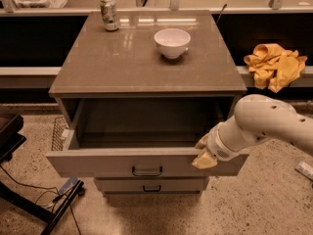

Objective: Open top drawer

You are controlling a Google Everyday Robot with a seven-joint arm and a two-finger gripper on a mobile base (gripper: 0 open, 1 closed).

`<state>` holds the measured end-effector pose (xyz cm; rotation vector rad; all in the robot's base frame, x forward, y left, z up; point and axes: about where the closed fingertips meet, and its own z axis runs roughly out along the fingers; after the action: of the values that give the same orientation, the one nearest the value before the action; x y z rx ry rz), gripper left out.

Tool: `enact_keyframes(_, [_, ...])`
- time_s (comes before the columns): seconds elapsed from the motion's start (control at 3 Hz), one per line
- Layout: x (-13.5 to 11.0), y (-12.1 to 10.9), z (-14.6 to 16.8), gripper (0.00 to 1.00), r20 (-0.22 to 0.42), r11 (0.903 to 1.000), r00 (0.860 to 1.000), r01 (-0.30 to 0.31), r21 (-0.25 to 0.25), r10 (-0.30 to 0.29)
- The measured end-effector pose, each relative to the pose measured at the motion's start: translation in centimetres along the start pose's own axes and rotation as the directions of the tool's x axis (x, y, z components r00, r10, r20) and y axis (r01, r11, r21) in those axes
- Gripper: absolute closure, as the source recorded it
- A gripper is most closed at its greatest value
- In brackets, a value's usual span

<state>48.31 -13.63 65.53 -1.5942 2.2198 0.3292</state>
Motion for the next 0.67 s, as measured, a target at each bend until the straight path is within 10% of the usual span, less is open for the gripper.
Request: enact_keyframes(0.67, [0.70, 2.34, -0.89, 1.00, -0.032, 0.9994, 0.999, -0.036, 0.000, 0.036])
